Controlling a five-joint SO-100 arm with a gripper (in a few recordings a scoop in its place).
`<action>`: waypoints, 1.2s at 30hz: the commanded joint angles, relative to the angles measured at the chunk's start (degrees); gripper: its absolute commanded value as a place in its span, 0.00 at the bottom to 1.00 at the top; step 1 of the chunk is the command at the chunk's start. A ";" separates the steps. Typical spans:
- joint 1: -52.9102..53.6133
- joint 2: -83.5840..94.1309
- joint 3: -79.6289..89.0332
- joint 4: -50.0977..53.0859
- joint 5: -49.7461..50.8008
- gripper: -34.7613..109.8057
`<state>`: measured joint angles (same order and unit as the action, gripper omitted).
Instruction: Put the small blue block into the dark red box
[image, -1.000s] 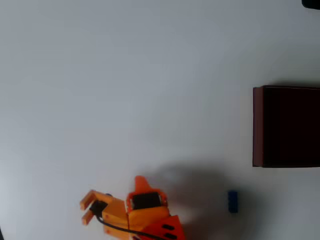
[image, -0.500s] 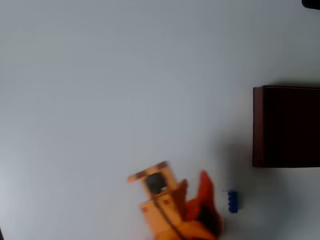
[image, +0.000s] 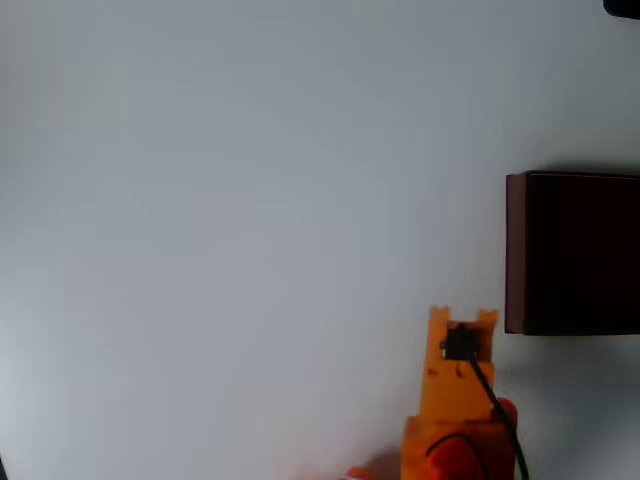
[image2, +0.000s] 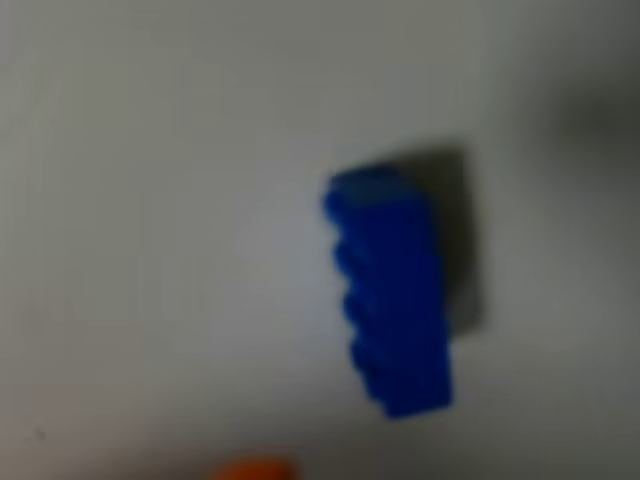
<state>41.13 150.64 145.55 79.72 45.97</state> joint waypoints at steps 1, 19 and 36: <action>1.76 -2.46 2.02 -4.39 2.37 0.39; 2.72 -8.70 10.81 -13.80 4.39 0.39; 8.53 -32.61 0.09 -17.14 -1.58 0.24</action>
<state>50.36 120.41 149.15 61.88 44.82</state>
